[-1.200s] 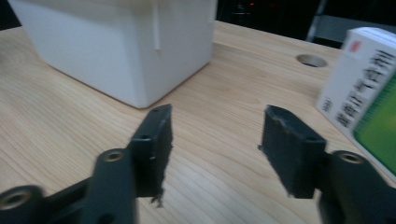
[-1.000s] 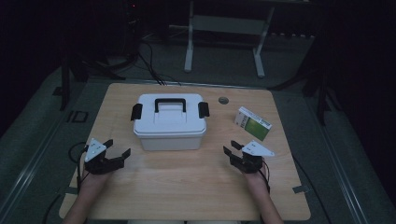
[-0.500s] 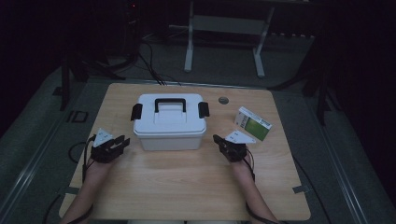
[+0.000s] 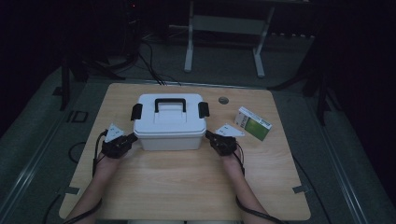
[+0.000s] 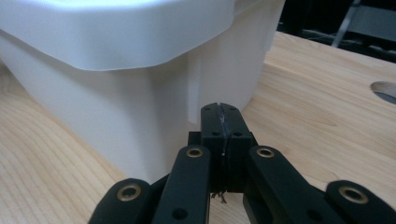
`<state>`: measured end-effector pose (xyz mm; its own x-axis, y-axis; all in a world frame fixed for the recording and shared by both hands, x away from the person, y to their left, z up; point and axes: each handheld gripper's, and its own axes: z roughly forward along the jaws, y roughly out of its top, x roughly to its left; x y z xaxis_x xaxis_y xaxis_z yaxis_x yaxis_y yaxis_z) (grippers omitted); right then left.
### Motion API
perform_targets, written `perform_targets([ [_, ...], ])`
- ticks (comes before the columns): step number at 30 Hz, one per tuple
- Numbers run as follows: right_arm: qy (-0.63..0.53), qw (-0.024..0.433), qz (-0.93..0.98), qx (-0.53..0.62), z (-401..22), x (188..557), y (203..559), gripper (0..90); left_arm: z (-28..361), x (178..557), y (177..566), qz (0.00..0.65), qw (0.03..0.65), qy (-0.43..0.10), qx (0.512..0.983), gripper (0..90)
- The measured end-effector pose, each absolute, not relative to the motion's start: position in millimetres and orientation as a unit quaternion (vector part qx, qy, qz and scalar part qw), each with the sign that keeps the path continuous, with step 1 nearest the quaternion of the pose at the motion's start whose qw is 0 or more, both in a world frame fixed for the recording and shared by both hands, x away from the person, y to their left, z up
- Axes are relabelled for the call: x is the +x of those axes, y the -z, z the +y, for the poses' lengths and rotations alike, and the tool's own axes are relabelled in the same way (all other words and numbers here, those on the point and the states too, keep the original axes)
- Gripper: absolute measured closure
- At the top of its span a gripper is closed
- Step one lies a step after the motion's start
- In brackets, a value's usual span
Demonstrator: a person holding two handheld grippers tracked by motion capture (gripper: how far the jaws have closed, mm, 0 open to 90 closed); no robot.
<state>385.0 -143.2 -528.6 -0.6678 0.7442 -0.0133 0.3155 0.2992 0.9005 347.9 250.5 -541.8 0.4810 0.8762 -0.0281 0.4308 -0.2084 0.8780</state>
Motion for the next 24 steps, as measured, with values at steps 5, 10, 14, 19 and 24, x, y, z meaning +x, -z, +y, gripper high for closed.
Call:
perform_targets([
  [5, -0.480, 0.219, 0.774, 0.349, -138.2, 386.7, 527.9, 89.8, 247.2, 350.6, 539.1, 0.442, 0.447, -0.246, 0.738, 86.5],
  [10, -0.481, 0.216, 0.775, 0.350, -139.7, 385.2, 527.8, 89.8, 244.6, 351.2, 536.7, 0.438, 0.445, -0.243, 0.742, 89.2],
  [14, -0.484, 0.208, 0.774, 0.351, -142.2, 385.1, 527.8, 89.8, 244.3, 351.0, 535.9, 0.436, 0.441, -0.243, 0.746, 89.2],
  [19, -0.484, 0.208, 0.773, 0.353, -142.6, 382.7, 527.8, 90.0, 243.8, 348.6, 536.8, 0.437, 0.445, -0.240, 0.744, 89.3],
  [24, -0.486, 0.205, 0.776, 0.347, -145.9, 378.3, 527.0, 90.0, 243.0, 346.2, 536.3, 0.432, 0.445, -0.234, 0.748, 89.4],
])
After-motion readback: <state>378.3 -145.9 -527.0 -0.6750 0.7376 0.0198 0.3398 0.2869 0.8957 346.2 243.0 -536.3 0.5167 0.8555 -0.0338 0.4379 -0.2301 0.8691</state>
